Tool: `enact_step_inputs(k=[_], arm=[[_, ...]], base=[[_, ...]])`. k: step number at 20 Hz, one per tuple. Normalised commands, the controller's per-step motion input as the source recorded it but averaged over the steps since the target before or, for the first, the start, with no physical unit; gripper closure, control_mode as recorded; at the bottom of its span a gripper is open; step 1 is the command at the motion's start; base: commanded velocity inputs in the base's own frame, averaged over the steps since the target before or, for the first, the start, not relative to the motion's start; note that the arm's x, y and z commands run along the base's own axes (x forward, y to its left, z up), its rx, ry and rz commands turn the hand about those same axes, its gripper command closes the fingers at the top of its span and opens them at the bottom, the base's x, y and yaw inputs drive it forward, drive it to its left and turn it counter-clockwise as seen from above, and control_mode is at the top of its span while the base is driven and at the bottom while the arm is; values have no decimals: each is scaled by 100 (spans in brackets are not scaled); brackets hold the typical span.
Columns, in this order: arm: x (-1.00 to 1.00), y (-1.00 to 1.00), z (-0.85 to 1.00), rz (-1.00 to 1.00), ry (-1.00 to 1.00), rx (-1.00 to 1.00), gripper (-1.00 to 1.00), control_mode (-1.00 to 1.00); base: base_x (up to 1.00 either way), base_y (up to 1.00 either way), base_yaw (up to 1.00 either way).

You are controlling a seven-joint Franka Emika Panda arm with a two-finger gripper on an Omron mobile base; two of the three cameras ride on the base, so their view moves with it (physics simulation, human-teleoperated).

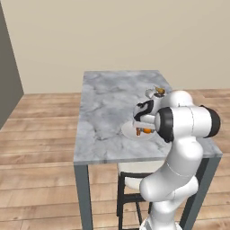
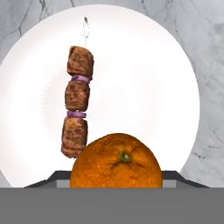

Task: Pick up the pear and tangerine from the fridge and place one fruit on each plate on the dining counter.

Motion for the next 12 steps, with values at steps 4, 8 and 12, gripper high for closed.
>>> enact_step_inputs(k=[4, 8, 12], arm=[[8, 0, -17, 0, -2, 0, 100, -100], [8, 0, -17, 0, -1, 0, 100, -100], [11, 0, -16, 0, 0, 0, -100, -100]], base=[[0, 0, 0], [0, 0, 0], [0, 0, 0]])
